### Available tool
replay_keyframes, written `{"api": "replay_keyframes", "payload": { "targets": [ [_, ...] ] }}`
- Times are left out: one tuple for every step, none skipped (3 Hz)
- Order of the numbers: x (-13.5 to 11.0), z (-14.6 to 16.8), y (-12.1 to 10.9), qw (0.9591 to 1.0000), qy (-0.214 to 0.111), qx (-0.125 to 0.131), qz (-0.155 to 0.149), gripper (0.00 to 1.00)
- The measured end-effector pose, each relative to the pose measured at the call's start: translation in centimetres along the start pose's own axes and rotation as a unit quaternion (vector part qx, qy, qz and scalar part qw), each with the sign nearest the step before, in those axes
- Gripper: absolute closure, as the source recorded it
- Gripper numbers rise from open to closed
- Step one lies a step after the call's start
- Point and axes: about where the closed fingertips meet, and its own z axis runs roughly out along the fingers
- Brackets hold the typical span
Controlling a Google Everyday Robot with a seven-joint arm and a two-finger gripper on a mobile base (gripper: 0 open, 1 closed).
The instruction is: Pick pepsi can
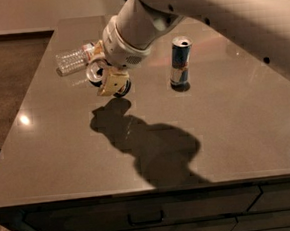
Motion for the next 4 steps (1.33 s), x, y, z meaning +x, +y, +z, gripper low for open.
{"api": "replay_keyframes", "payload": {
  "targets": [
    [0.9,0.4,-0.4,0.9986,0.032,0.004,-0.041,0.98],
    [1.7,1.4,-0.2,0.9969,0.053,0.008,-0.057,0.76],
    [2.5,3.2,0.5,0.995,0.071,0.002,-0.071,0.44],
    [2.7,4.4,1.1,0.9941,0.077,-0.008,-0.076,0.22]
  ]
}}
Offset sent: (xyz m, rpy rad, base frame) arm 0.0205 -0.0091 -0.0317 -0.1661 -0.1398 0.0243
